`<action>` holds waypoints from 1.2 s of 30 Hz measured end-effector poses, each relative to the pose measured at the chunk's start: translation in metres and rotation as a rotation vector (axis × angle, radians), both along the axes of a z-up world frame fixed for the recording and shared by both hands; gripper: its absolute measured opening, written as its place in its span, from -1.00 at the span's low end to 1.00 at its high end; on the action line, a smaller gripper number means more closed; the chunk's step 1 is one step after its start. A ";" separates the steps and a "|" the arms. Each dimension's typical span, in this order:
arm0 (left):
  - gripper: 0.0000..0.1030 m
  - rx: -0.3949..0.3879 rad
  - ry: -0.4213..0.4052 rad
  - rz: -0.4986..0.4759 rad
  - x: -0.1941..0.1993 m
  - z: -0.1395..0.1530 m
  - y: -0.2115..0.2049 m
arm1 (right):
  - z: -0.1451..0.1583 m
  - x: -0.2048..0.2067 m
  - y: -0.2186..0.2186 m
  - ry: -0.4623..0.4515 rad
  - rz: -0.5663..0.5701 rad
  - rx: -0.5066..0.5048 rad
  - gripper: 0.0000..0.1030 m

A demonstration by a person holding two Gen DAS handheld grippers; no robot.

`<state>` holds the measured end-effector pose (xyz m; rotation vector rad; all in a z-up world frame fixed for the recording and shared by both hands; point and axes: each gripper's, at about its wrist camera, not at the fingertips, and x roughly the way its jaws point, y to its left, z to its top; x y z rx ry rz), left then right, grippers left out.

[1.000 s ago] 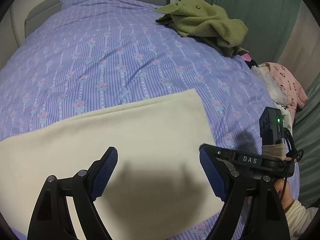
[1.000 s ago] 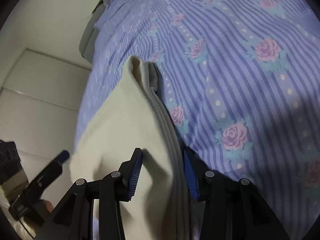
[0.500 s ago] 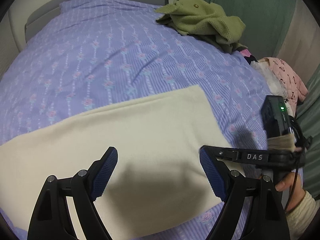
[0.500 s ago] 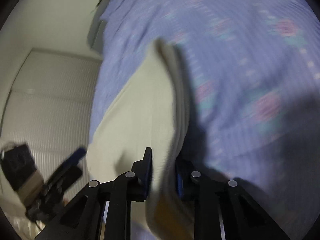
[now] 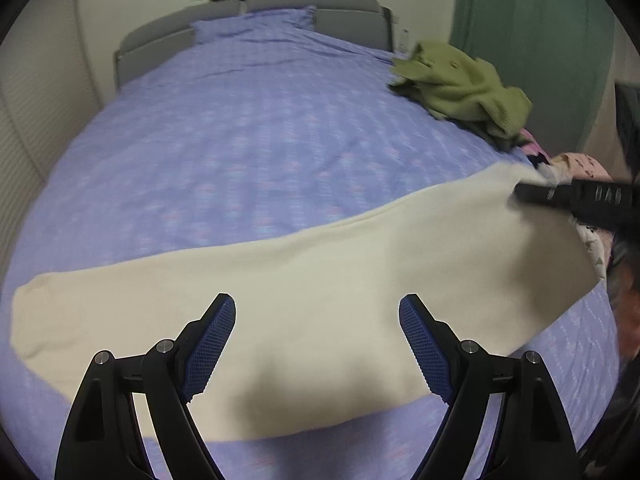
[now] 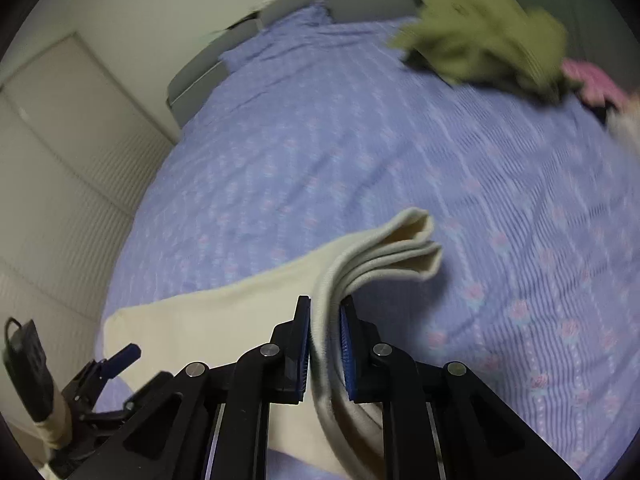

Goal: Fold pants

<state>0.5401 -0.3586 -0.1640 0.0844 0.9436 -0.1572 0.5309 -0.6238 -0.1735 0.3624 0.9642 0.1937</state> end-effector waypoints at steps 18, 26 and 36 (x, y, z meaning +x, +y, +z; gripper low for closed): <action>0.63 0.084 -0.034 0.190 -0.058 0.047 0.288 | 0.003 0.030 0.357 0.129 0.290 -0.206 -0.70; 0.63 0.102 0.047 0.165 -0.042 0.003 0.350 | -0.108 0.052 0.442 0.344 0.278 -0.256 -0.69; 0.63 0.047 0.105 0.192 -0.028 -0.018 0.396 | -0.148 0.037 0.466 0.508 0.305 -0.074 -0.47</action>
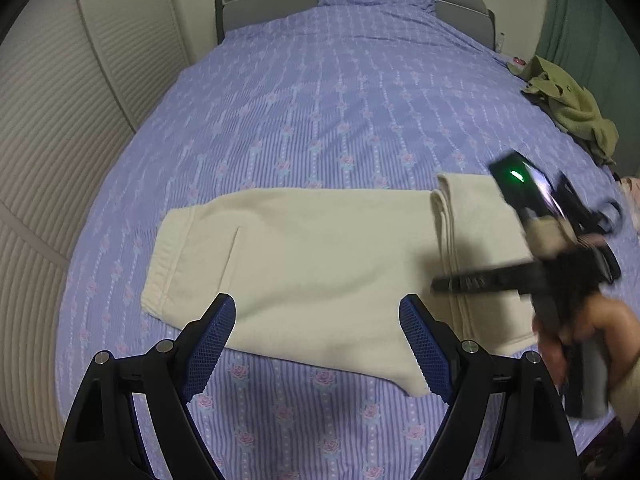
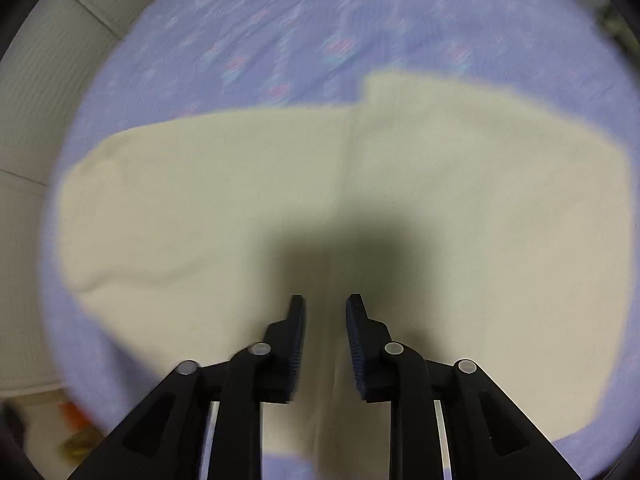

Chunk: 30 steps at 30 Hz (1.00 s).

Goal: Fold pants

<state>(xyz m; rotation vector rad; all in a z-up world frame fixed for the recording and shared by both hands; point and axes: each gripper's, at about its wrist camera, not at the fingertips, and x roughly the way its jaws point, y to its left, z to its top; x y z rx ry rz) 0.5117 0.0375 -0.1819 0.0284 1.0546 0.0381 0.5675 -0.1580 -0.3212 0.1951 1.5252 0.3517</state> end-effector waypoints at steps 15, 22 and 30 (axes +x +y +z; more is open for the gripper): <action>0.62 -0.432 0.079 -0.186 0.103 -0.059 -0.045 | 0.046 -0.036 -0.081 -0.222 -0.167 -0.236 0.02; 0.29 -0.615 0.221 -0.146 0.167 -0.115 -0.070 | 0.012 -0.051 -0.096 -0.170 -0.255 -0.200 0.02; 0.25 -0.806 0.380 -0.041 0.190 -0.168 -0.076 | 0.001 -0.050 -0.096 -0.169 -0.276 -0.169 0.02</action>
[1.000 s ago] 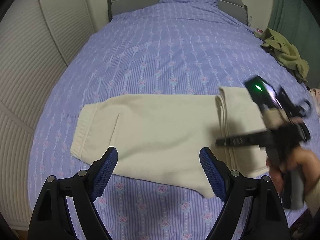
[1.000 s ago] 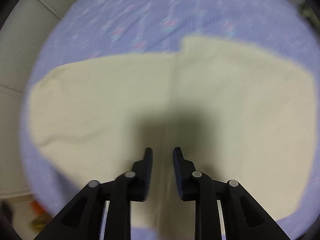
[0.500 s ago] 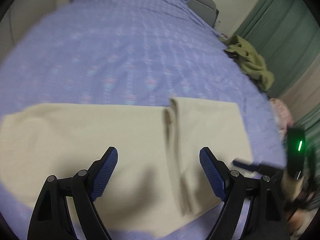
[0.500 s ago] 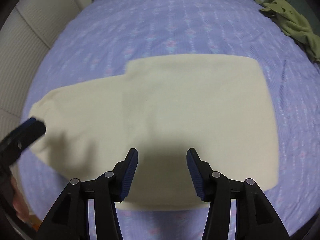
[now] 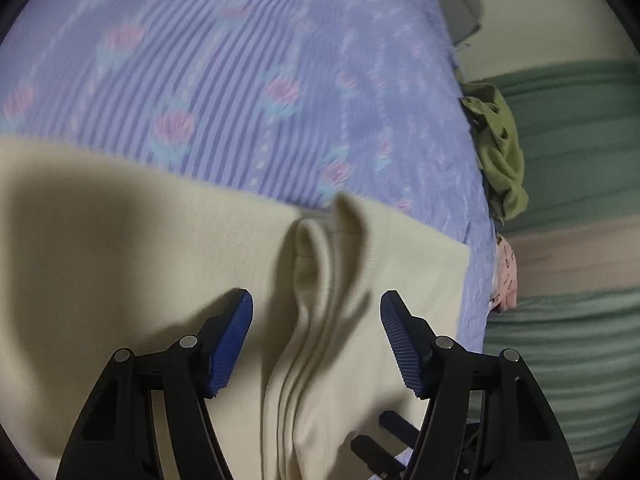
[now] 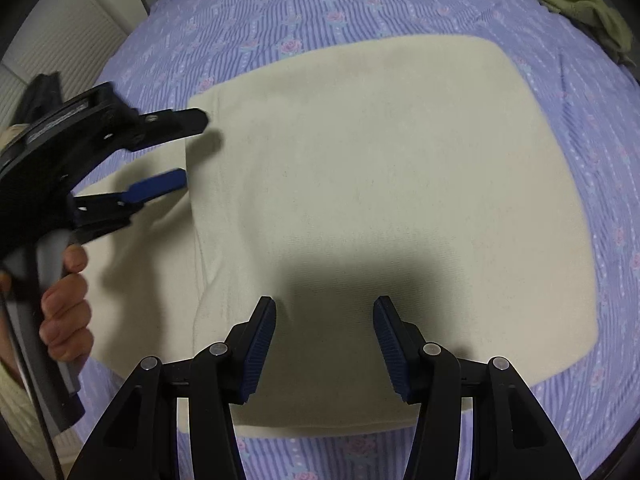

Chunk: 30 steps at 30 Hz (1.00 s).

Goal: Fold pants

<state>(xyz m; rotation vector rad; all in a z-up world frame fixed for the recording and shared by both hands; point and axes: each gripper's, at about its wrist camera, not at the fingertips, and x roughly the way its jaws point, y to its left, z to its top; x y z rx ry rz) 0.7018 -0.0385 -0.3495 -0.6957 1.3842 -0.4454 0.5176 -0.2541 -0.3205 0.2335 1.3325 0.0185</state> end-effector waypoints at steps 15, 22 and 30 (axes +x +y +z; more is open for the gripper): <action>-0.71 0.025 -0.152 0.029 -0.008 0.046 -0.007 | -0.004 -0.007 0.006 0.008 0.058 -0.011 0.02; -0.76 0.323 -0.312 0.067 -0.017 0.071 0.005 | -0.006 -0.013 0.018 0.012 0.116 -0.040 0.02; -0.46 0.417 -0.292 0.115 -0.034 0.079 0.059 | -0.006 -0.008 0.035 0.056 0.142 -0.043 0.03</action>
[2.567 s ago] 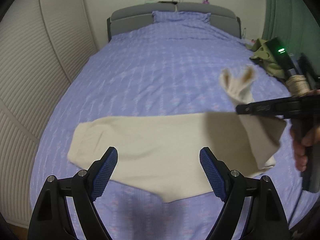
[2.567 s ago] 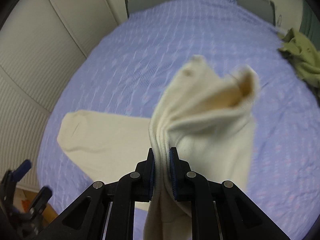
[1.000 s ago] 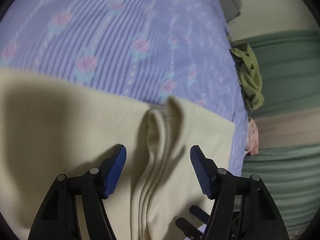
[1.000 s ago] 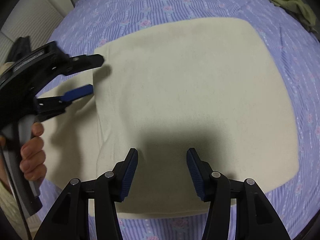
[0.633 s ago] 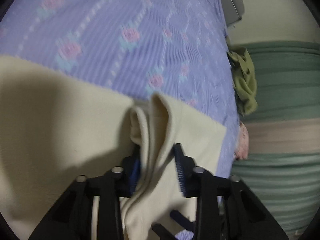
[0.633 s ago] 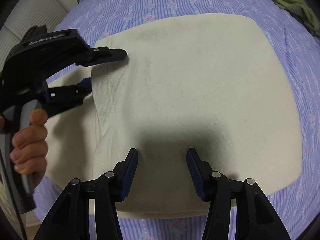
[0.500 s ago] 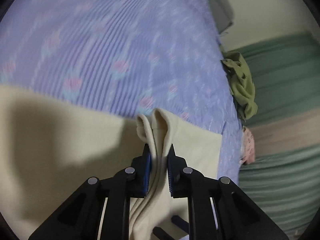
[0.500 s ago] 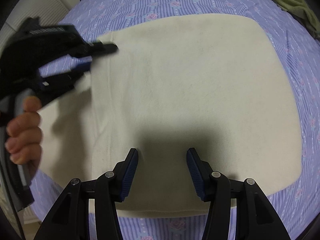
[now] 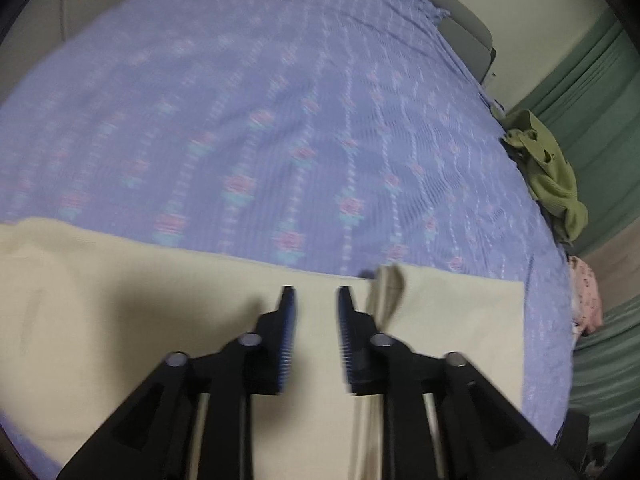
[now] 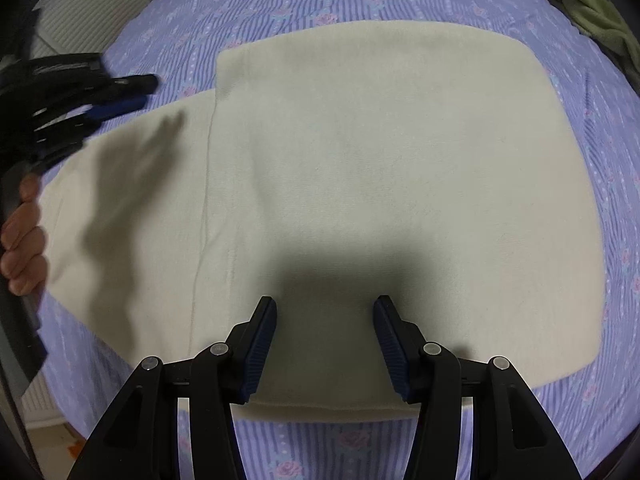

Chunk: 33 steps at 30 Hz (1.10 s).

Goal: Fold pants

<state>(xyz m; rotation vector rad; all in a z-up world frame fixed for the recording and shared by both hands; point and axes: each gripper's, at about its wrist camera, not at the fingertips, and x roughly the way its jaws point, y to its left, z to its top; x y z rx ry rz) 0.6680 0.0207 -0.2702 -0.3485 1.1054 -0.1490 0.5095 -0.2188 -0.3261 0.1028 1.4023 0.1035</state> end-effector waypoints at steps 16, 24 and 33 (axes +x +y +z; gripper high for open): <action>0.26 0.179 0.019 0.130 -0.141 0.035 0.099 | 0.036 -0.018 0.080 -0.110 0.197 0.001 0.02; 0.26 0.144 0.088 0.051 -0.163 0.017 0.078 | -0.023 -0.006 0.098 -0.017 0.199 -0.162 0.02; 0.26 0.116 0.062 -0.009 -0.168 0.030 0.073 | -0.023 -0.015 0.126 -0.020 0.274 -0.317 -0.65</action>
